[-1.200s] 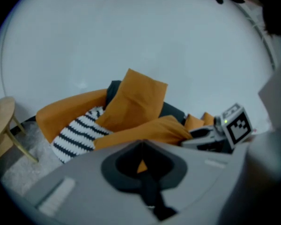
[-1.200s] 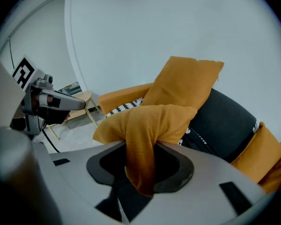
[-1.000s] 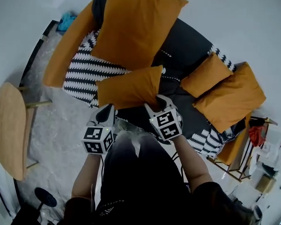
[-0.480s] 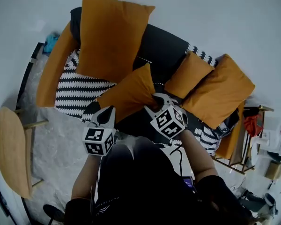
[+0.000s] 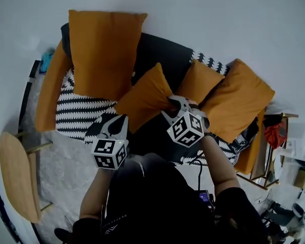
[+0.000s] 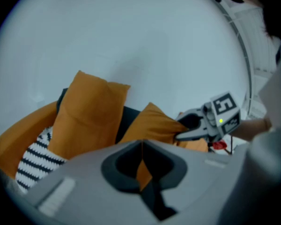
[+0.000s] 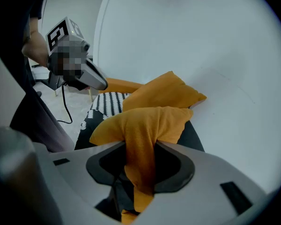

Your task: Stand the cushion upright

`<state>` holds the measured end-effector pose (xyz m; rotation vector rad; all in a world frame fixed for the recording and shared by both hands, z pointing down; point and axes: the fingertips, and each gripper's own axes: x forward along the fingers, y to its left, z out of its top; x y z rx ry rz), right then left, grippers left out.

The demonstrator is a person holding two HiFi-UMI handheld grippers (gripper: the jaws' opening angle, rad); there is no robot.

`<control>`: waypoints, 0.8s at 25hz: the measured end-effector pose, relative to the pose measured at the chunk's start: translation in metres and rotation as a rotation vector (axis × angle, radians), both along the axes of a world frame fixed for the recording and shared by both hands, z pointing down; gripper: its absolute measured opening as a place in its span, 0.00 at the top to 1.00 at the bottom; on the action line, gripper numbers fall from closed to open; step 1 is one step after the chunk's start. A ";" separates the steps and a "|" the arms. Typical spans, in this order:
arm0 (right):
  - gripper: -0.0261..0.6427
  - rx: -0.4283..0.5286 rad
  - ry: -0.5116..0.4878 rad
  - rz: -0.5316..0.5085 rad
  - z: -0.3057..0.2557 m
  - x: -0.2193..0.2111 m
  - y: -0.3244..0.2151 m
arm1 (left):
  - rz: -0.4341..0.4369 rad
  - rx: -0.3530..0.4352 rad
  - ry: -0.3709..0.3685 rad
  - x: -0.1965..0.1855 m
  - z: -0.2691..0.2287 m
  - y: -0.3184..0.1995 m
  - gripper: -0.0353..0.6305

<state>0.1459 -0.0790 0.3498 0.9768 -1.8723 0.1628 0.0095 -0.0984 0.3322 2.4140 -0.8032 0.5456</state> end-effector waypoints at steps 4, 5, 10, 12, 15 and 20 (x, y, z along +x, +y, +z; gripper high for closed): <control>0.71 0.006 0.017 -0.024 0.004 0.027 -0.012 | -0.001 0.000 -0.008 0.024 0.002 -0.009 0.93; 0.71 0.007 0.019 -0.028 0.005 0.033 -0.015 | -0.002 0.000 -0.011 0.029 0.003 -0.012 0.93; 0.70 0.013 0.029 -0.050 0.013 0.060 -0.032 | -0.008 -0.003 -0.026 0.053 0.009 -0.026 0.93; 0.70 0.012 0.022 -0.064 0.016 0.068 -0.037 | -0.009 -0.007 -0.032 0.062 0.013 -0.029 0.93; 0.70 0.017 0.017 -0.095 0.018 0.079 -0.042 | -0.009 -0.008 -0.040 0.074 0.016 -0.034 0.93; 0.70 0.024 0.020 -0.123 0.020 0.099 -0.048 | -0.003 -0.014 -0.053 0.089 0.024 -0.040 0.93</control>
